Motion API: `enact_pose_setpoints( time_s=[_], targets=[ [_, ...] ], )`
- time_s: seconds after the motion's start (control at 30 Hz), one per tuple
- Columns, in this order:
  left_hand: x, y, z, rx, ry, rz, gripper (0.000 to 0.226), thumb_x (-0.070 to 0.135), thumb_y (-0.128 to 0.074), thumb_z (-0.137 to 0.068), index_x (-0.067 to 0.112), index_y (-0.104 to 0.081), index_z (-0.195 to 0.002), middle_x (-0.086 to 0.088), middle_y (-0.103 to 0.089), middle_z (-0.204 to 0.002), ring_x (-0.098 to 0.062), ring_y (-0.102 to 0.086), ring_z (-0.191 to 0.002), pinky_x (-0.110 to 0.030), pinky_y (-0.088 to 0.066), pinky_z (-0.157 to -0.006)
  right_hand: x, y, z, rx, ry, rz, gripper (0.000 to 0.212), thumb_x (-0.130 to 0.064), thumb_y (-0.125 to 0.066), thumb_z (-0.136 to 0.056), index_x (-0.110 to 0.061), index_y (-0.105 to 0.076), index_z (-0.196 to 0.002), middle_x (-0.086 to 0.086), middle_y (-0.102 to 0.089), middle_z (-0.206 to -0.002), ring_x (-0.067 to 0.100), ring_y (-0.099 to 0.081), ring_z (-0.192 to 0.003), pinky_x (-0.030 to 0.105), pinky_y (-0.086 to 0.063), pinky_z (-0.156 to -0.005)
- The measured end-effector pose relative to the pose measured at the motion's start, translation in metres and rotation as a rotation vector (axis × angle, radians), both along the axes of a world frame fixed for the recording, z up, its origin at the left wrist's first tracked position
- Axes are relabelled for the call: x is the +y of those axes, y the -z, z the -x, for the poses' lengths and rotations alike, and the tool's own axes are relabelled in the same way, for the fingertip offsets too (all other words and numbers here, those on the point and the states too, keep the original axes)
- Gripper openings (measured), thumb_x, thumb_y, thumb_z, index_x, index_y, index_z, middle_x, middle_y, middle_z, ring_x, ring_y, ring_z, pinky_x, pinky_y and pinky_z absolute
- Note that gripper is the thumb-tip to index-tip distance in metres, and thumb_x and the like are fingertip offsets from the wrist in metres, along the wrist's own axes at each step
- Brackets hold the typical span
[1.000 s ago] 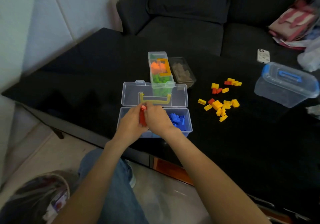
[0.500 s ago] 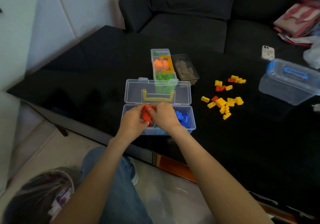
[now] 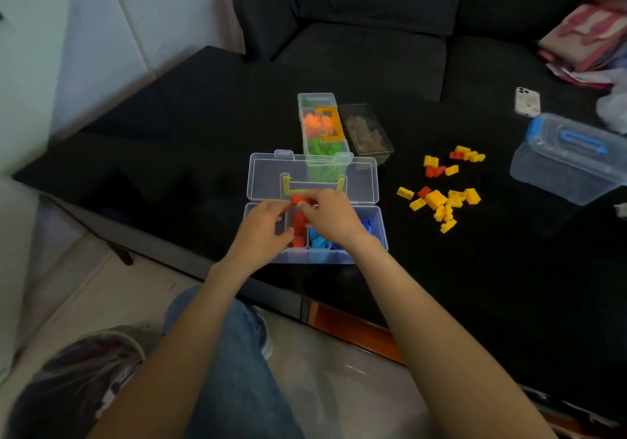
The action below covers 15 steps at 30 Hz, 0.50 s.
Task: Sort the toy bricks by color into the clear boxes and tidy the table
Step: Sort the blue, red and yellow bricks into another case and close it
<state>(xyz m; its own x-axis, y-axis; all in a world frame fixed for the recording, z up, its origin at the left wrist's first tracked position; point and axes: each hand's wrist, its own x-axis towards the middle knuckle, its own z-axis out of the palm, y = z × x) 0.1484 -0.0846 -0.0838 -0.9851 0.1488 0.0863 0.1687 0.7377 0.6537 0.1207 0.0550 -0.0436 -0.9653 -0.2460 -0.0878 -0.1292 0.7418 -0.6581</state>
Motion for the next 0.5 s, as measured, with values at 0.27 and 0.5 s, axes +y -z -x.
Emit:
enact_pose_setpoints(
  time_s=[0.27,0.5],
  targets=[
    [-0.006,0.006,-0.002,-0.046,-0.093,-0.095,0.057,0.011,-0.07,-0.08,0.016,-0.05,-0.132,0.003,-0.059,-0.109,-0.011,-0.058,-0.091,-0.031,-0.051,-0.085,-0.021,0.014,-0.017,0.199,0.056,-0.284,0.025,-0.02,-0.051,-0.094,-0.007,-0.064,-0.11,0.014,-0.056,-0.112,0.03,-0.061,-0.098,0.035,-0.048,-0.081],
    [-0.004,0.007,-0.005,0.056,-0.065,-0.081,0.035,0.0,-0.055,-0.088,0.014,-0.064,-0.118,-0.004,-0.067,-0.11,-0.013,-0.062,-0.098,-0.024,-0.048,-0.088,-0.022,0.01,-0.019,0.169,0.023,-0.286,0.029,-0.021,-0.057,-0.091,-0.005,-0.058,-0.114,0.015,-0.058,-0.115,0.031,-0.059,-0.104,0.034,-0.046,-0.083]
  ],
)
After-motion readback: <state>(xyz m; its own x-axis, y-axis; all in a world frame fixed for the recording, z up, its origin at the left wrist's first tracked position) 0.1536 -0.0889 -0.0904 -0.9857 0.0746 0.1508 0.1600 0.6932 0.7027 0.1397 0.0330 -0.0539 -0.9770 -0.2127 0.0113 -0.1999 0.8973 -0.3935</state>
